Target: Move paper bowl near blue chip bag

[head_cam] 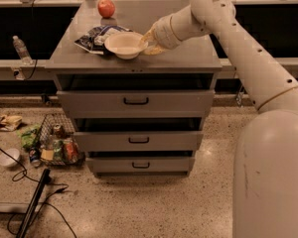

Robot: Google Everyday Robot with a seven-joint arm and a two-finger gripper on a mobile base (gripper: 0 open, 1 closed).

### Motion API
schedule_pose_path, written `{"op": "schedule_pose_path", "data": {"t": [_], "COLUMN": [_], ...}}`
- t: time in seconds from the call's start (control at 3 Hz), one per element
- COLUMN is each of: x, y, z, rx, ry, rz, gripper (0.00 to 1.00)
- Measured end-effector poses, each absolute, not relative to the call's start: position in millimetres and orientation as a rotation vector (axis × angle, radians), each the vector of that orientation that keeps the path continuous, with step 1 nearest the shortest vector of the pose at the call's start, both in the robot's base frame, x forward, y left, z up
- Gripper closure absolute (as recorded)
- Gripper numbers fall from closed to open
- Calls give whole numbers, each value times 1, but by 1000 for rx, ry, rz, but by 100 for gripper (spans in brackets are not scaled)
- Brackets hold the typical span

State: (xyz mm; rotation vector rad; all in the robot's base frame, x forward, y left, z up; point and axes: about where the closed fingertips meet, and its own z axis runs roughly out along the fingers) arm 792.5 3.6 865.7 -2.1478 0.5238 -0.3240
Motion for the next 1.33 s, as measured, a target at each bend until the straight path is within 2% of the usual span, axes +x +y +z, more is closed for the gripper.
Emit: {"op": "schedule_pose_path", "data": {"t": [0.67, 1.0, 1.33], "x": [805, 828, 845], "y": [12, -12, -41], "z": [881, 915, 952], "rx": [-2091, -2017, -1929], "ry": [525, 565, 596], "rz": [-375, -527, -683], "gripper": [3, 2, 19]}}
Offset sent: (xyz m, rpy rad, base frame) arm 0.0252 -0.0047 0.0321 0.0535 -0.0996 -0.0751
